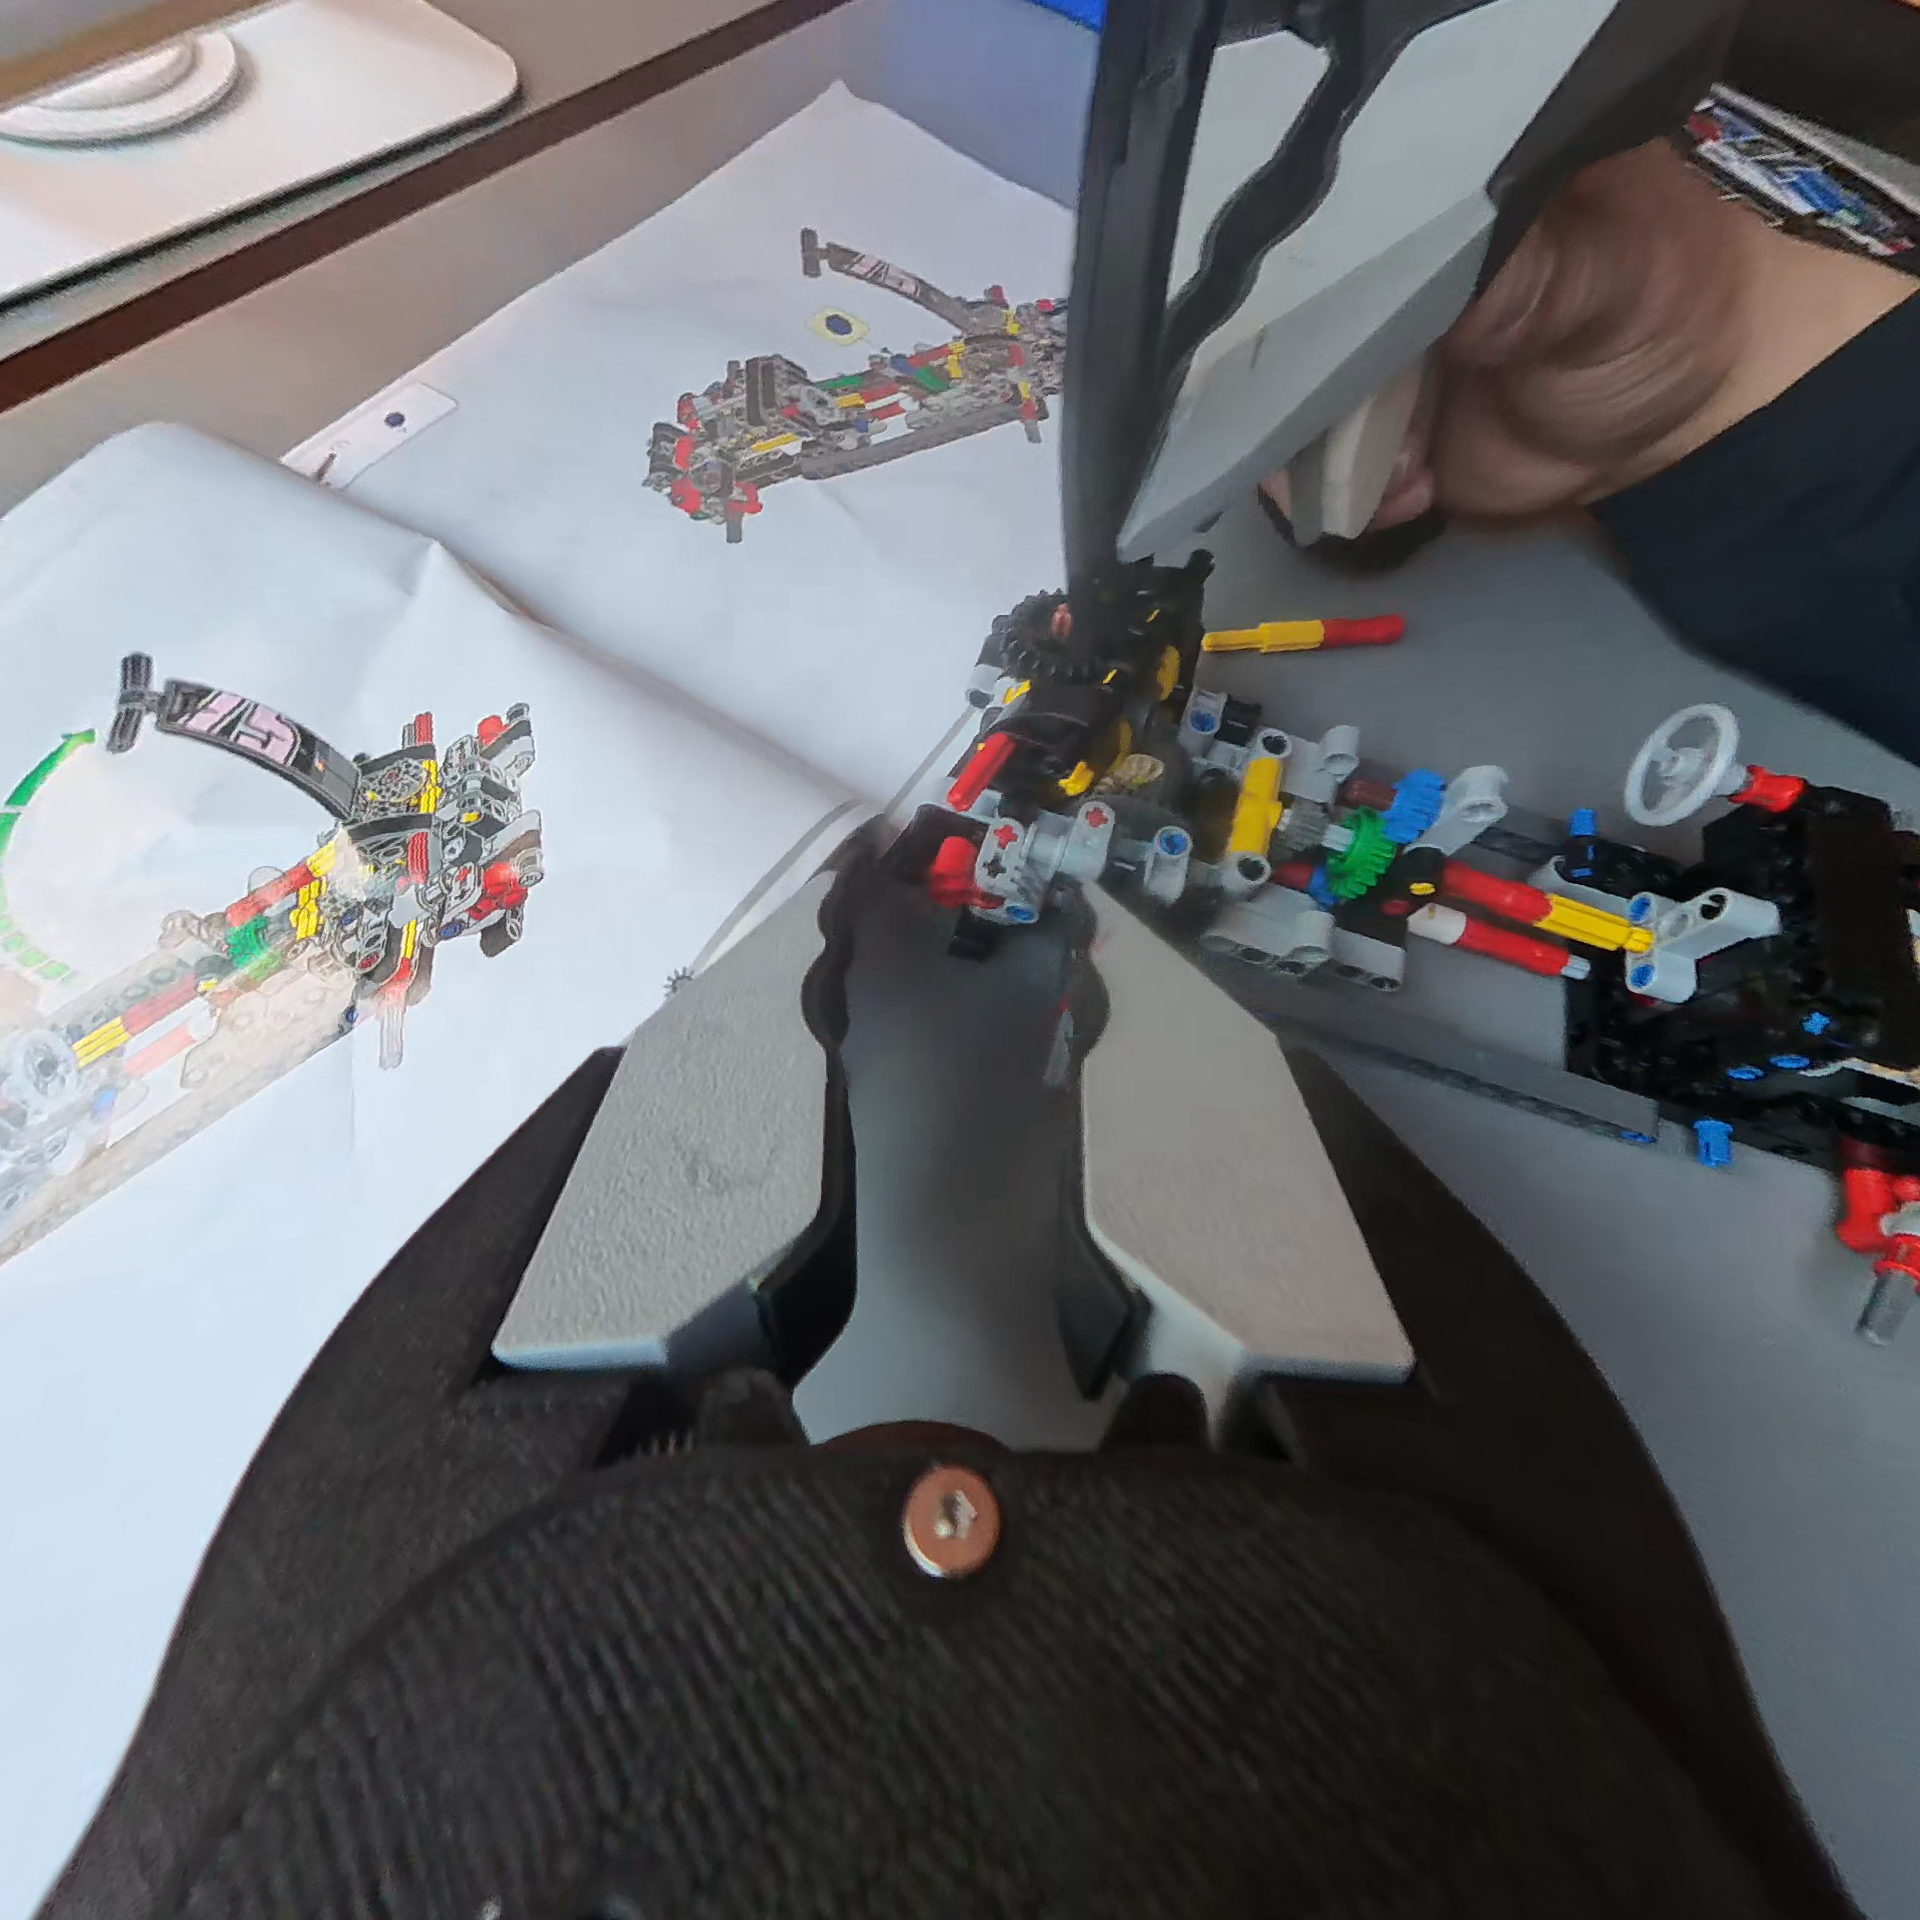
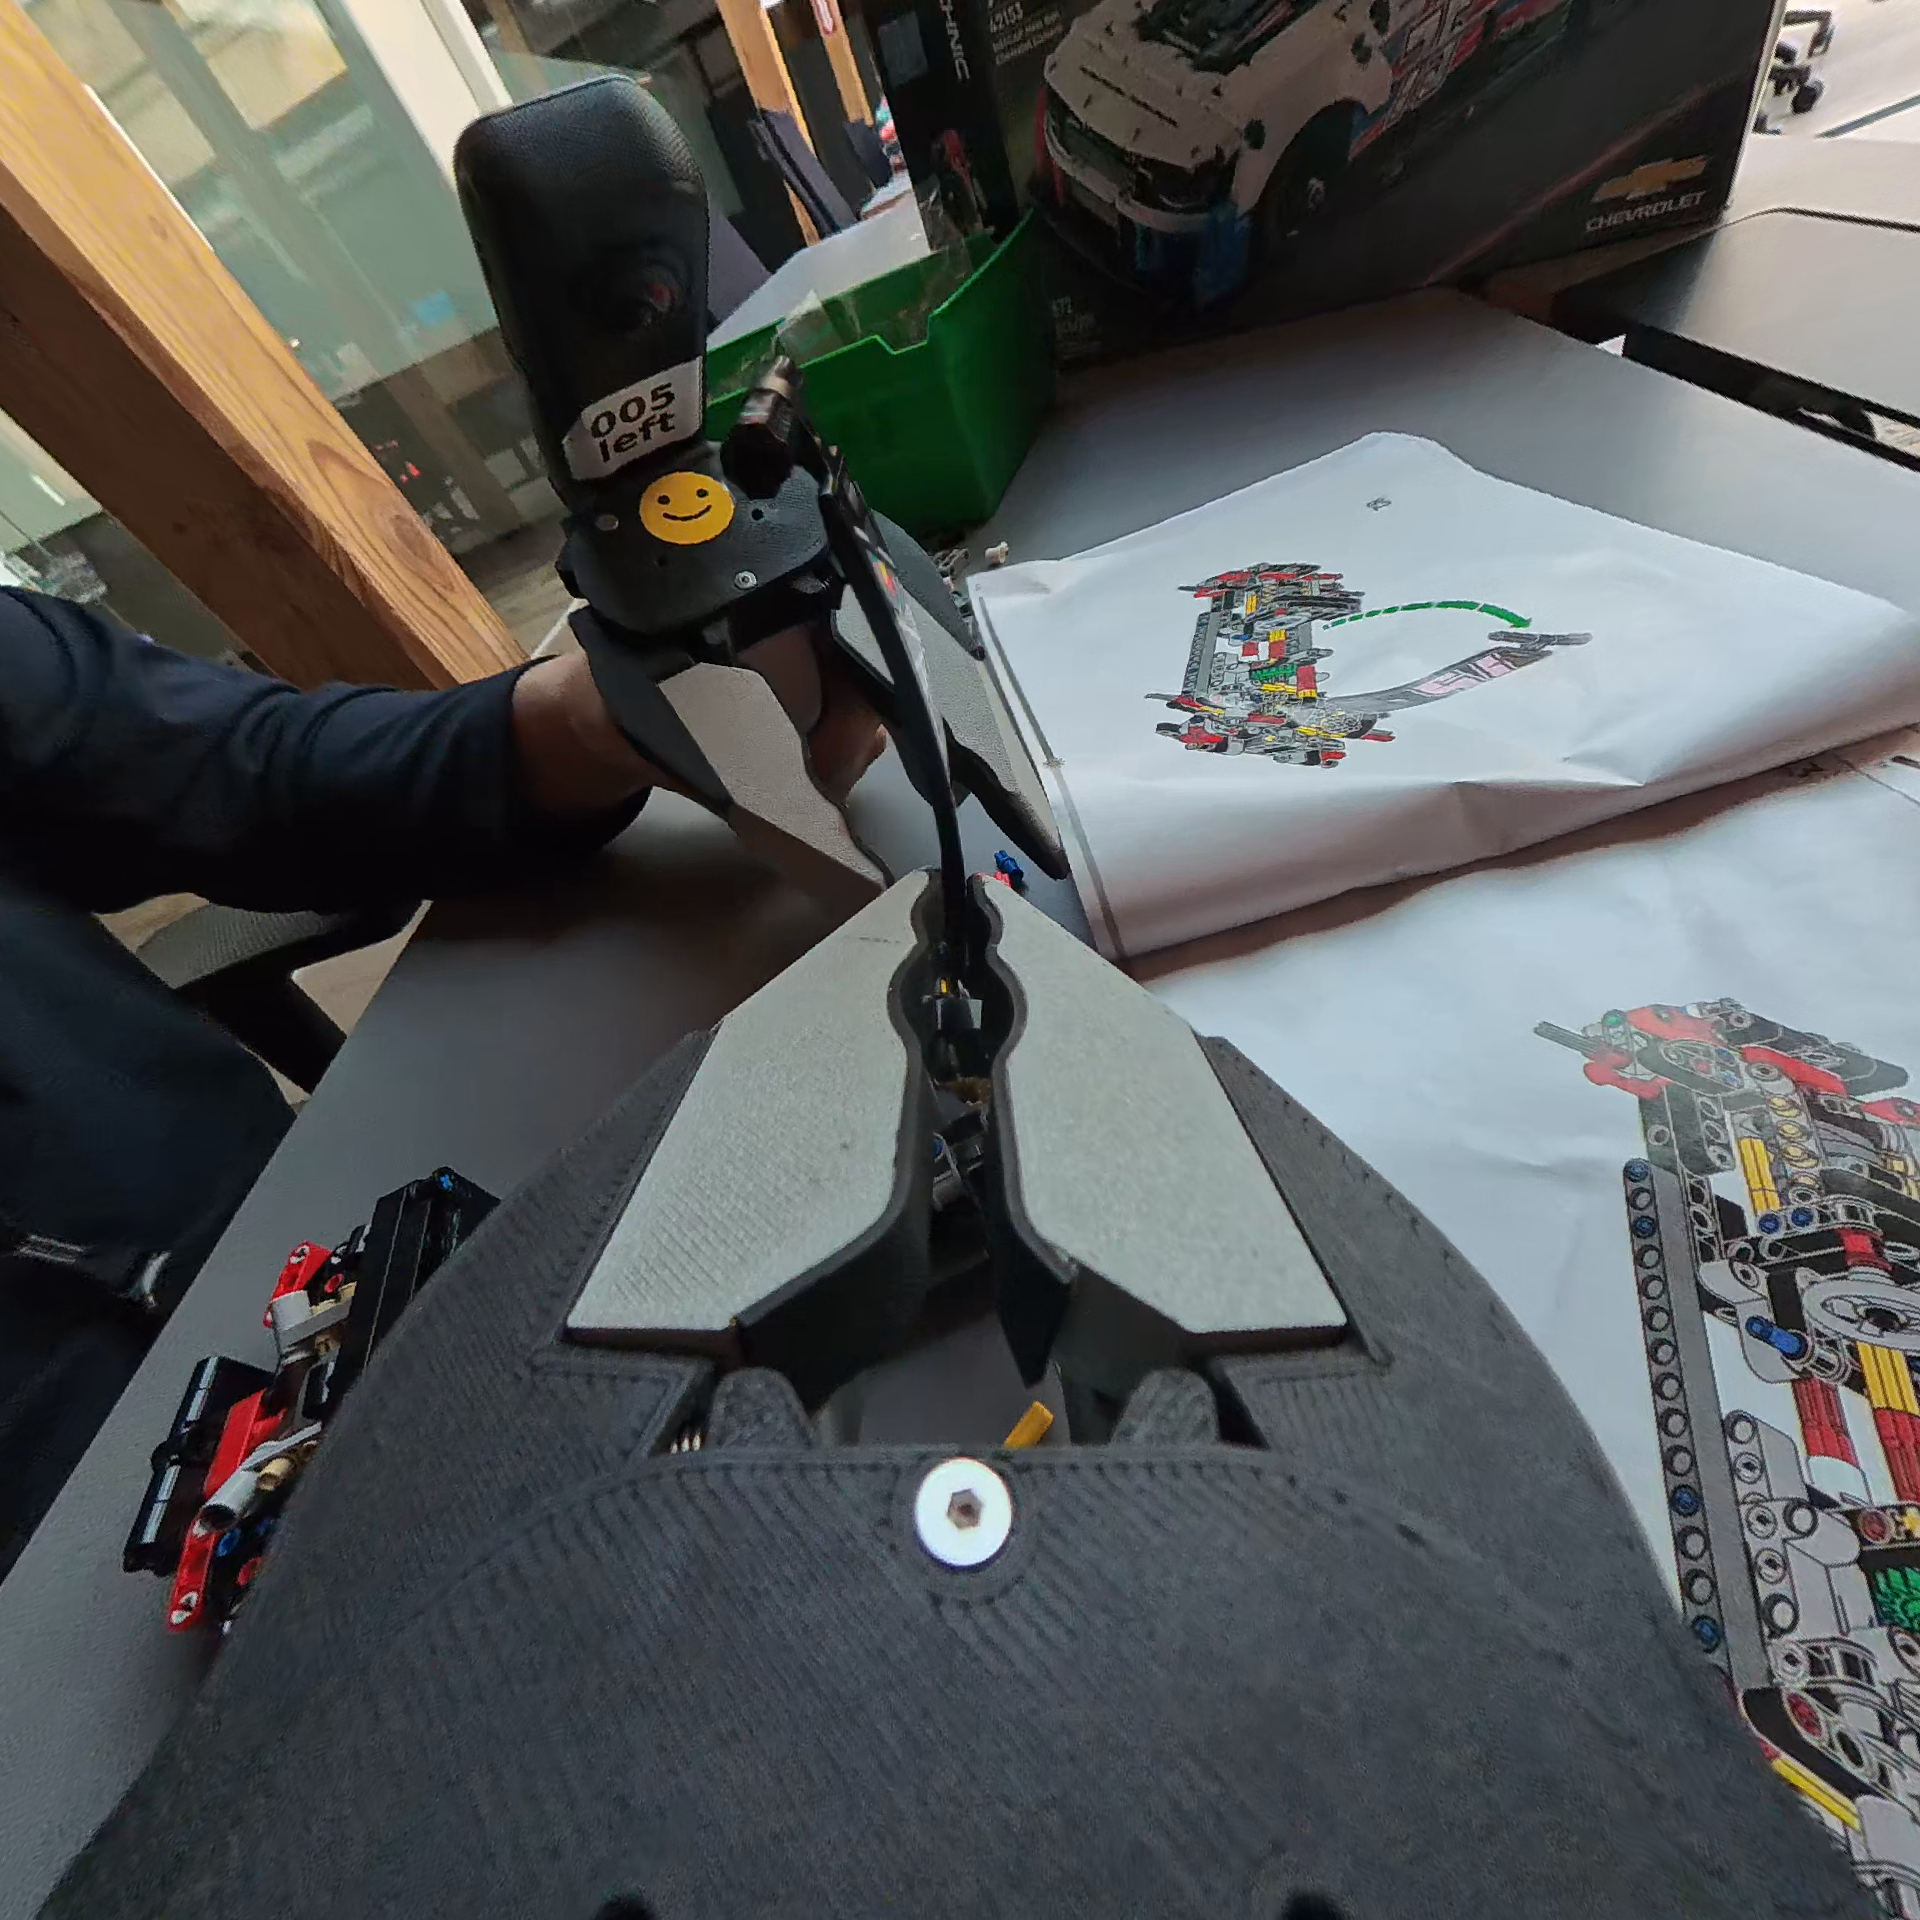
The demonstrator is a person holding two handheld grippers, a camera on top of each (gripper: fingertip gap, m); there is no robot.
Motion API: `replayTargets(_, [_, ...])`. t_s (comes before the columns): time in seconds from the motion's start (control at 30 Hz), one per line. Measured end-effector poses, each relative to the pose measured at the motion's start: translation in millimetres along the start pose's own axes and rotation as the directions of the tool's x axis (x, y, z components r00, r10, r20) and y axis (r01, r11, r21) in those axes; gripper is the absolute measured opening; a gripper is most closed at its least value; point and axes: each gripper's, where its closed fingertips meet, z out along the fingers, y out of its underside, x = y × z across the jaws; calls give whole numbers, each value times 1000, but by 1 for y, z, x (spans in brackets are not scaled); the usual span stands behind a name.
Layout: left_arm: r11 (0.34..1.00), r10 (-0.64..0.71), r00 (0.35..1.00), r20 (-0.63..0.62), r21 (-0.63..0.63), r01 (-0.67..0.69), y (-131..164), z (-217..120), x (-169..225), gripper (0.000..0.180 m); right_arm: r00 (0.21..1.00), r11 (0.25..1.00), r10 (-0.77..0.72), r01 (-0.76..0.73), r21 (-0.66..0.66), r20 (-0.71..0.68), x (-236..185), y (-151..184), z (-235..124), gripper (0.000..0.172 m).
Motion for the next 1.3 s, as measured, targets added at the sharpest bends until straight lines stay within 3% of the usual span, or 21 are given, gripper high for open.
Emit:
replayTargets(0.17, [999, -44, 998, -41, 28, 46, -4, -3, 1, 37, 1000, 1000, -7, 7, 5, 4, -1, -1, 0, 0])
replayTargets(0.43, [998, 7, 999, -38, 55, -5, -9, 0, 7, 38, 1000, 999, -21, 21, 41, 1, -1, -6, -3, 1])
replayTargets(0.73, [982, 138, 990, -18, 129, -134, -23, 3, 27, 39, 998, 995, 54, -49, 91, -43, 10, -14, -5, 0])
replayTargets(0.9, [955, 258, 959, 116, 116, -271, -26, 3, 21, 42, 995, 994, 66, -60, 90, -68, 15, -14, -3, 1])
replayTargets(1.0, [894, 414, 882, 226, 81, -440, -28, -4, 17, 48, 993, 990, 105, -98, 99, -62, 17, -14, -2, 6])
replayTargets(1.13, [765, 594, 742, 311, 69, -641, -39, -10, 24, 47, 991, 988, 123, -117, 102, -52, 18, -14, -2, 5])
replayTargets(1.23, [612, 743, 567, 356, -21, -790, -39, -5, 25, 48, 990, 987, 130, -125, 101, -50, 18, -14, -3, 5])
replayTargets(1.3, [467, 820, 396, 414, -83, -880, -41, -3, 25, 47, 989, 986, 137, -132, 103, -47, 18, -14, -3, 5])
